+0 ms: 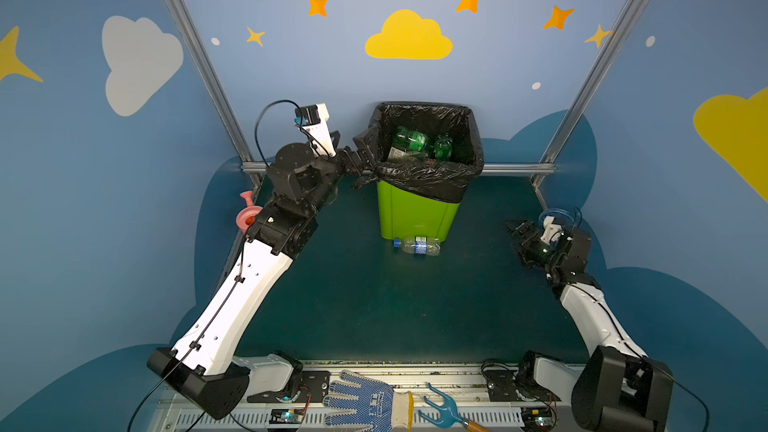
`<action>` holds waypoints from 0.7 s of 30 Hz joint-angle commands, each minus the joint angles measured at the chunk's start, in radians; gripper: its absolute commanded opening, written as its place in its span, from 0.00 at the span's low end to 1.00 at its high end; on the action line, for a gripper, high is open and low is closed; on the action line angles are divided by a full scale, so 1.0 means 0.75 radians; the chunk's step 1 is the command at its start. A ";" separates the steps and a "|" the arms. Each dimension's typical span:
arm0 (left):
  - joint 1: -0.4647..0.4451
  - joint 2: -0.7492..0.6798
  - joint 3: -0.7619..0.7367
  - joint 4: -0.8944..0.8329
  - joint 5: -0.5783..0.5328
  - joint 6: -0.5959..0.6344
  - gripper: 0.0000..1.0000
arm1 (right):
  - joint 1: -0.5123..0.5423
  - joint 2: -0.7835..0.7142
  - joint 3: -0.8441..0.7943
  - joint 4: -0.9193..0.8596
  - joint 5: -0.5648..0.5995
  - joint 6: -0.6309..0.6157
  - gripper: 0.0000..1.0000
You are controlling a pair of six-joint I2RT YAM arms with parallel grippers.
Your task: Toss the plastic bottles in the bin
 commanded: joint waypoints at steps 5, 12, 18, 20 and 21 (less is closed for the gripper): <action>0.177 -0.247 -0.483 -0.033 -0.135 -0.113 1.00 | 0.337 0.143 -0.077 -0.076 0.297 0.390 0.97; 0.339 -0.376 -0.800 -0.126 -0.062 -0.259 1.00 | 0.737 0.233 -0.029 -0.054 0.584 0.738 0.97; 0.355 -0.351 -0.913 -0.112 0.004 -0.341 1.00 | 0.910 0.402 0.120 -0.049 0.655 0.845 0.95; 0.357 -0.343 -0.918 -0.114 0.004 -0.352 1.00 | 0.909 0.439 0.164 -0.065 0.662 0.796 0.95; 0.358 -0.339 -0.918 -0.115 0.003 -0.353 1.00 | 0.900 0.451 0.179 -0.090 0.656 0.792 0.95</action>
